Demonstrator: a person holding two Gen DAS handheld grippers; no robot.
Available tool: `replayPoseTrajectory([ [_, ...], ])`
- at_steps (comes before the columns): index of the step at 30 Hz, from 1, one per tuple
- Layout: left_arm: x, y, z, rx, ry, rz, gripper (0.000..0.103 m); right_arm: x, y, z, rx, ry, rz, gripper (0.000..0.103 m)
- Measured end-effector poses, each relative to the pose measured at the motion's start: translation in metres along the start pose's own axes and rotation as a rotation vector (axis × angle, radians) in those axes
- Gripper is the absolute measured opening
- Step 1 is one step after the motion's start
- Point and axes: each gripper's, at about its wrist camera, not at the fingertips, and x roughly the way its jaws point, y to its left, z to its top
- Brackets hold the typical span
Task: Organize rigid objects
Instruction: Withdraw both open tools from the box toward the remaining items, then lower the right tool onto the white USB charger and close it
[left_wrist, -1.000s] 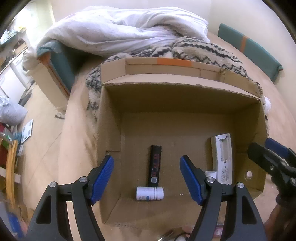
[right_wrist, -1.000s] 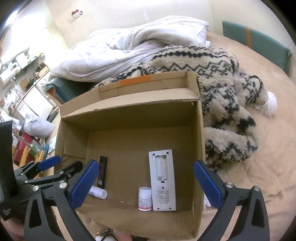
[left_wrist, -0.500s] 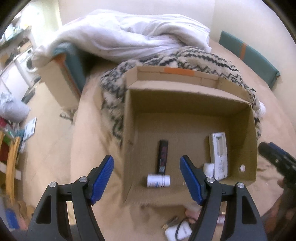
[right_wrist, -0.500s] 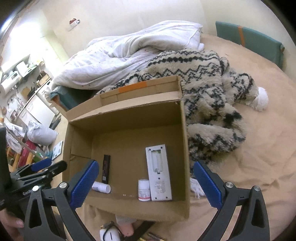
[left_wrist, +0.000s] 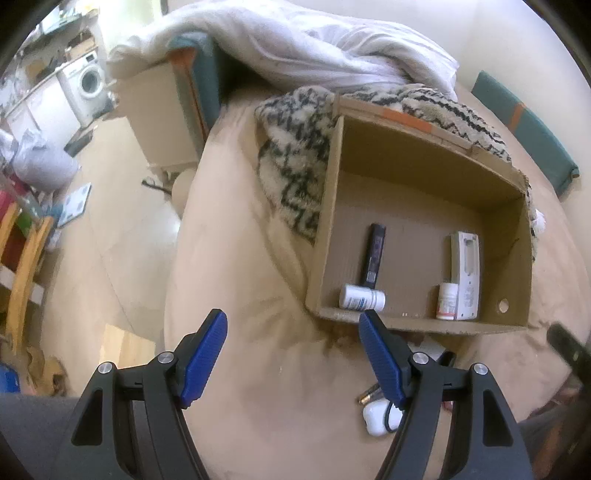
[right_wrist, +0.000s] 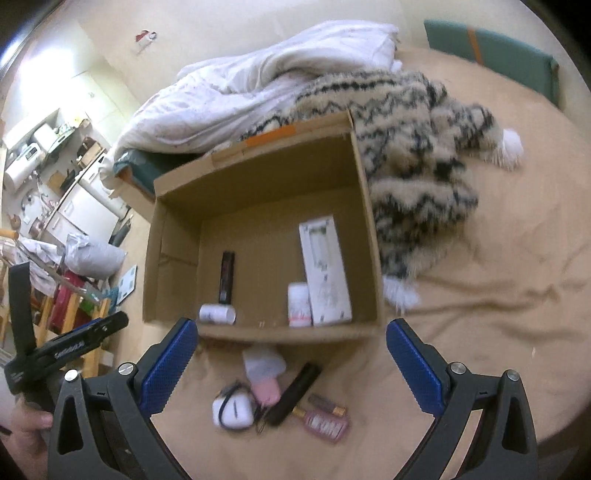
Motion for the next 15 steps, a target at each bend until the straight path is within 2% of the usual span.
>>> replayPoseTrajectory([
  [4,0.010,0.004,-0.007,-0.019,0.047,0.006,0.071,0.010,-0.009,-0.017,0.060,0.074,-0.002,0.103],
  [9,0.028,0.008,-0.011,-0.066,0.121,-0.008,0.071,0.019,-0.014,-0.020,0.085,0.113,-0.021,0.103],
  [15,0.047,-0.006,-0.018,-0.028,0.180,-0.031,0.071,0.036,-0.016,-0.018,0.137,0.172,0.009,0.103],
])
